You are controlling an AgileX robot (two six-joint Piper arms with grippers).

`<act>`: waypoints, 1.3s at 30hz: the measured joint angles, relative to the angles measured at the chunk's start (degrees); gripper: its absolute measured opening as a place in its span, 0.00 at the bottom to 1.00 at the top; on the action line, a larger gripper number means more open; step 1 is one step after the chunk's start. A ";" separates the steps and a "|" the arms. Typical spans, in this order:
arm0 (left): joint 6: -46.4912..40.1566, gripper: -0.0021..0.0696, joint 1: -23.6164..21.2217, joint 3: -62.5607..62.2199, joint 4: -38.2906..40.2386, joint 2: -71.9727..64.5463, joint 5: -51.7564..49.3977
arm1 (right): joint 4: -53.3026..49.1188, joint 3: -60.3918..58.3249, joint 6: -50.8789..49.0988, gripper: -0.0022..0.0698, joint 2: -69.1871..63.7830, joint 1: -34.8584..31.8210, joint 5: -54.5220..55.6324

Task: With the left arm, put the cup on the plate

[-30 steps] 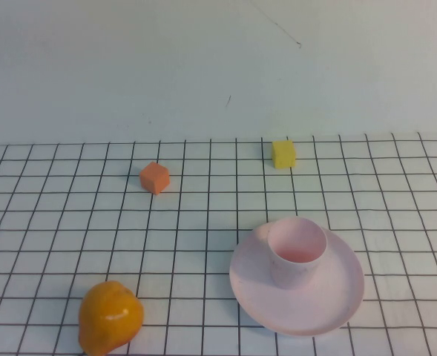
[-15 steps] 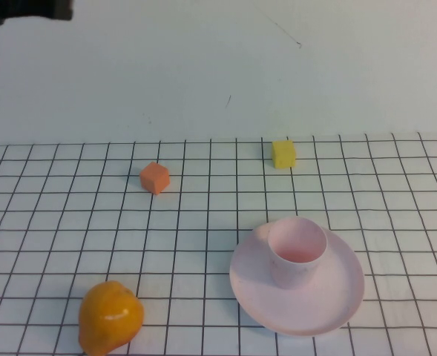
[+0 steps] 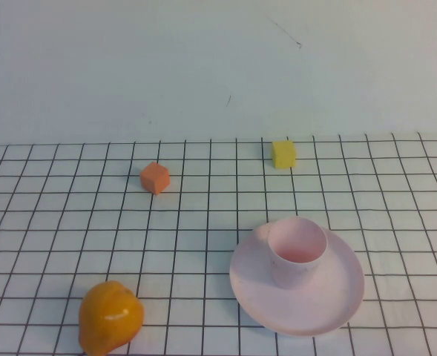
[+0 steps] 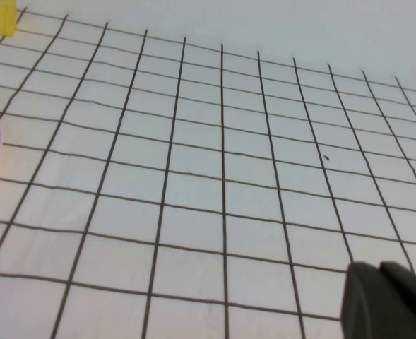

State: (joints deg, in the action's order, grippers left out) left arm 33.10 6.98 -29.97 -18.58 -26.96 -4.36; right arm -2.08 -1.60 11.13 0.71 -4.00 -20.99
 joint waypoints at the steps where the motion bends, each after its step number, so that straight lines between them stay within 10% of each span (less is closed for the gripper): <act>1: 2.63 0.03 -1.60 3.61 0.00 2.88 0.42 | 0.00 0.00 0.00 0.03 0.00 0.00 0.00; 12: 8.76 0.03 -7.01 30.66 0.12 25.37 0.79 | 0.00 0.00 0.00 0.03 0.00 0.00 0.00; 39: 8.01 0.03 -2.37 31.31 3.20 27.48 -15.67 | 0.00 0.00 0.00 0.03 0.00 0.00 0.00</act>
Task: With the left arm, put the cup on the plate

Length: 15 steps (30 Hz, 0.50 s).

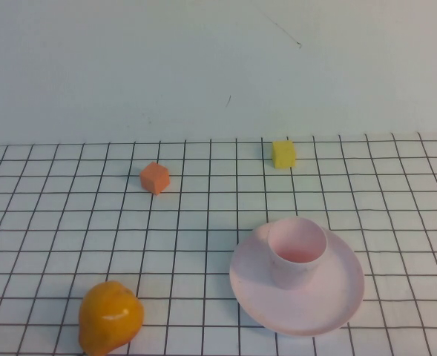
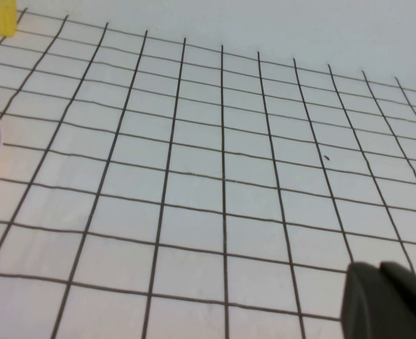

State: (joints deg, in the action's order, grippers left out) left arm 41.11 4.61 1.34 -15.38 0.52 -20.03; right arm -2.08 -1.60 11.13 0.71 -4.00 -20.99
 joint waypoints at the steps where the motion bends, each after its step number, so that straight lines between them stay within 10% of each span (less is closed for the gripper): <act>1: 0.00 0.03 0.00 -0.11 1.65 0.00 0.00 | 0.00 0.00 0.00 0.03 0.00 0.00 0.00; 10: -36.33 0.03 0.00 -0.11 15.79 0.00 0.34 | 0.00 0.00 0.00 0.03 0.00 0.00 0.00; 15: -40.20 0.03 0.00 -0.11 18.80 0.00 0.34 | 0.00 0.00 0.00 0.03 0.00 0.00 0.00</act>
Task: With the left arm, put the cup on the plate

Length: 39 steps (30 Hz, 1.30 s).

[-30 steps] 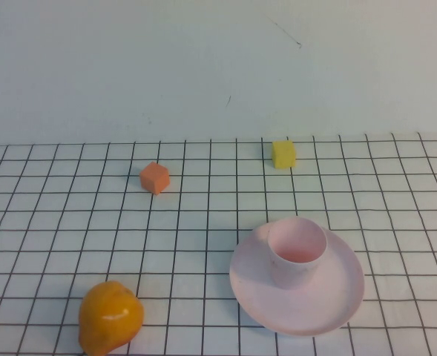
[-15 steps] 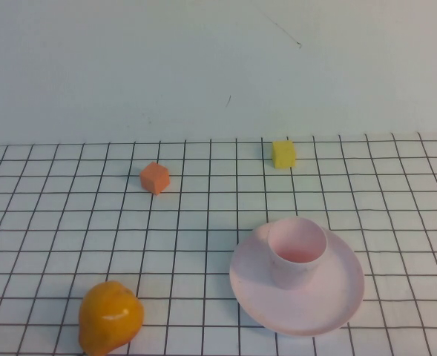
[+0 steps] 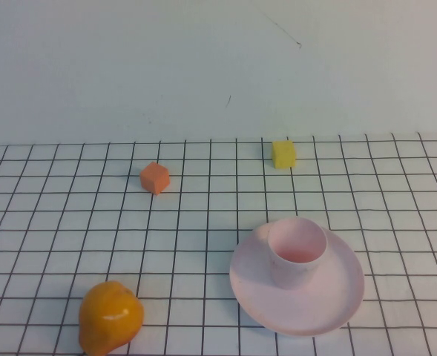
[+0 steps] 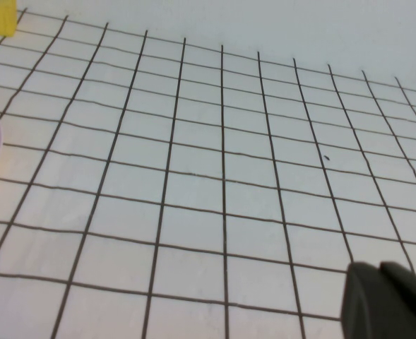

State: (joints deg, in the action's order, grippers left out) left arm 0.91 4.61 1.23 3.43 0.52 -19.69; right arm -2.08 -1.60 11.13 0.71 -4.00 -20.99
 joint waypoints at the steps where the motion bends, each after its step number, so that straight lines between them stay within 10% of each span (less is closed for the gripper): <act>1: 0.25 0.03 0.00 0.00 0.15 0.00 0.00 | 0.00 0.00 0.00 0.03 0.00 0.00 0.00; 39: 4.21 0.03 -3.21 0.00 -2.51 0.00 0.13 | 0.00 0.00 0.00 0.03 0.00 0.00 0.00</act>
